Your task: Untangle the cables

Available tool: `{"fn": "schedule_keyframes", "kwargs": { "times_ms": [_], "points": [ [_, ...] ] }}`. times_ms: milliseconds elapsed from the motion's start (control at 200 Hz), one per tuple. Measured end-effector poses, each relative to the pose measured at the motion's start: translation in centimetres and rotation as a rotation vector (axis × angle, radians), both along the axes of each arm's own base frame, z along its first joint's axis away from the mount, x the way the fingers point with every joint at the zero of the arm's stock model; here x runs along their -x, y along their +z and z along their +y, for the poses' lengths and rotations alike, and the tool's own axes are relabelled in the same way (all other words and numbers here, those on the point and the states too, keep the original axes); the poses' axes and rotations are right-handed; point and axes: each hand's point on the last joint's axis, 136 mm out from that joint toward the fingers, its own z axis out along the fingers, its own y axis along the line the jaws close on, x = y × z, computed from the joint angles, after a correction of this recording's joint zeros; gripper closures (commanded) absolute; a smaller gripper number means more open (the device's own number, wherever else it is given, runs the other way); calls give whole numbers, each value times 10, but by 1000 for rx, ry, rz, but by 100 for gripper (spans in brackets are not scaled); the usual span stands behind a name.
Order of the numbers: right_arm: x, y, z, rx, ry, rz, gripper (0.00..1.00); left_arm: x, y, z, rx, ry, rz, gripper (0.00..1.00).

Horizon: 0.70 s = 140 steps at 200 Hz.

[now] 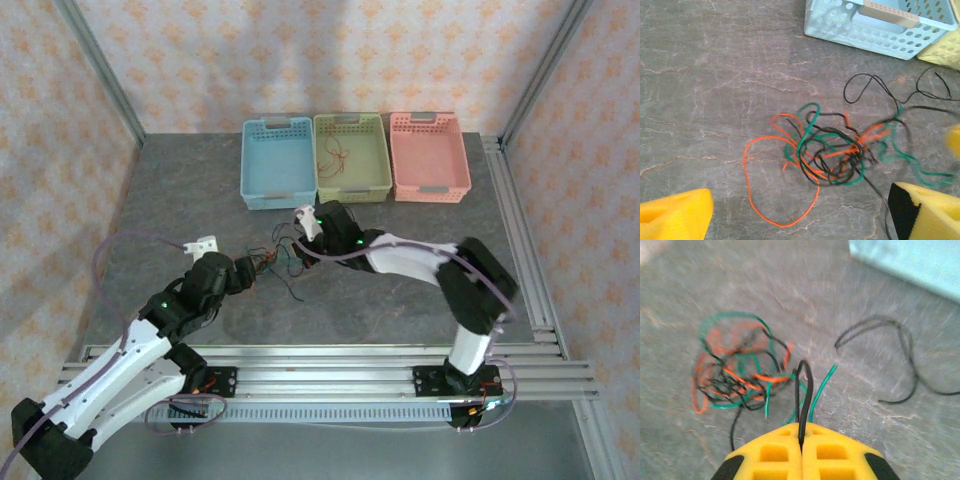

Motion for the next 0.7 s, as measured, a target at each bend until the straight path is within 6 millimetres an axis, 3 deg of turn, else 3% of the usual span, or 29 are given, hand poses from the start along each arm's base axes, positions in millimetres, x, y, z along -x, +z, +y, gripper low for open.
{"fn": "schedule_keyframes", "kwargs": {
  "times_ms": [140,225,385,520,701],
  "points": [
    [19,66,-32,-146,-39,-200,100,-5,-7,2,-2,20,10,9],
    [27,85,-57,-225,-104,-314,100,-7,-9,1,1,18,14,11],
    [17,87,-77,-246,-201,-355,100,-11,-11,-13,41,-42,22,19],
    [12,95,-74,-295,-213,-373,100,-17,-9,-45,129,-173,22,21],
    [5,88,-73,-319,-237,-353,100,-27,-8,-86,202,-327,68,21]
  ]
}}
